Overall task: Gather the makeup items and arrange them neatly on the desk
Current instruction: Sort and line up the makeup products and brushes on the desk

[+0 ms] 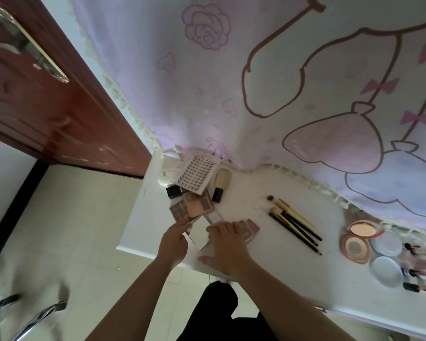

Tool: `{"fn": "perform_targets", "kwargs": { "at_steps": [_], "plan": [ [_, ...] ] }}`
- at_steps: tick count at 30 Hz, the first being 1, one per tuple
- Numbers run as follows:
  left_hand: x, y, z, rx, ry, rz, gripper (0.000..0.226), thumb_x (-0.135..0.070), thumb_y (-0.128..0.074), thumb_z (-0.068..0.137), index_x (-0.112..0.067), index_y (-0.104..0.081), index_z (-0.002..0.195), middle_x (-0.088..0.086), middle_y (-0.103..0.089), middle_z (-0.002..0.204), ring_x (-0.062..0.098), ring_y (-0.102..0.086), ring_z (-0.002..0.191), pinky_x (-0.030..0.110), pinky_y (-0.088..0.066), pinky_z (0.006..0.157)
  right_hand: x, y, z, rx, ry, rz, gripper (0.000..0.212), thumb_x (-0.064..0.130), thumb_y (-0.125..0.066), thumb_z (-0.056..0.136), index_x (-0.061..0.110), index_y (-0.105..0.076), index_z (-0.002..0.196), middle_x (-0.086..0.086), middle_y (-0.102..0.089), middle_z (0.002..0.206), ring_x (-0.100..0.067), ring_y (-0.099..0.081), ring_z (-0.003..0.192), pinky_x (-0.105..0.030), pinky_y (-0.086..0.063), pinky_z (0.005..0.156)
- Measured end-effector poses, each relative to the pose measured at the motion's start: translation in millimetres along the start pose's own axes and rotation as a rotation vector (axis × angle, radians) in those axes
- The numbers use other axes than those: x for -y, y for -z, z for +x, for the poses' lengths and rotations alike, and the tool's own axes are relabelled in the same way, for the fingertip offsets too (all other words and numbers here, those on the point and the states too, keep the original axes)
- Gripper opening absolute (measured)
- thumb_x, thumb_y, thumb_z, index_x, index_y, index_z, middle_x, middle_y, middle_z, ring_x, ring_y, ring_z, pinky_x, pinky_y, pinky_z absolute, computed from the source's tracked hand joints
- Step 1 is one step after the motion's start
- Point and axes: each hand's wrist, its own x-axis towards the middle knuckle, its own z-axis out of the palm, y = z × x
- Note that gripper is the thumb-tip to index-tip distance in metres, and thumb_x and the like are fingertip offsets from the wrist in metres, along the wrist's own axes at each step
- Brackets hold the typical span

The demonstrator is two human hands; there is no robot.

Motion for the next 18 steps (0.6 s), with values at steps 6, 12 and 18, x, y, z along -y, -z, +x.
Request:
{"fn": "perform_targets", "kwargs": {
  "at_steps": [6,12,18],
  "plan": [
    [-9,13,7,0.020,0.166,-0.268,0.058,0.013,-0.035,0.079,-0.018,-0.073,0.109,-0.002,-0.067,0.123,0.017,-0.058,0.116,0.023,-0.044,0.093,22,-4,8,-0.104,-0.143,-0.031,0.064,0.053,-0.061,0.074,0.010,-0.055,0.120,-0.011,-0.060,0.112,-0.032,-0.056,0.105,-0.049,-0.036,0.105],
    [-21,17,3,-0.095,0.274,-0.543,0.032,-0.003,-0.049,0.095,-0.014,-0.070,0.116,0.003,-0.068,0.115,0.015,-0.063,0.098,0.037,-0.054,0.091,13,7,1,-0.110,-0.222,0.229,0.061,0.057,-0.059,0.067,0.024,-0.053,0.118,0.000,-0.057,0.113,-0.024,-0.052,0.109,-0.044,-0.030,0.106],
    [-56,10,-1,-0.064,0.238,-0.750,0.014,-0.020,-0.062,0.094,-0.021,-0.070,0.105,0.009,-0.069,0.109,0.026,-0.063,0.103,0.038,-0.051,0.078,-34,61,-23,-0.098,-0.487,0.955,0.034,0.041,-0.075,0.072,0.031,-0.063,0.102,0.005,-0.065,0.096,-0.012,-0.064,0.087,-0.032,-0.051,0.084]
  ]
}}
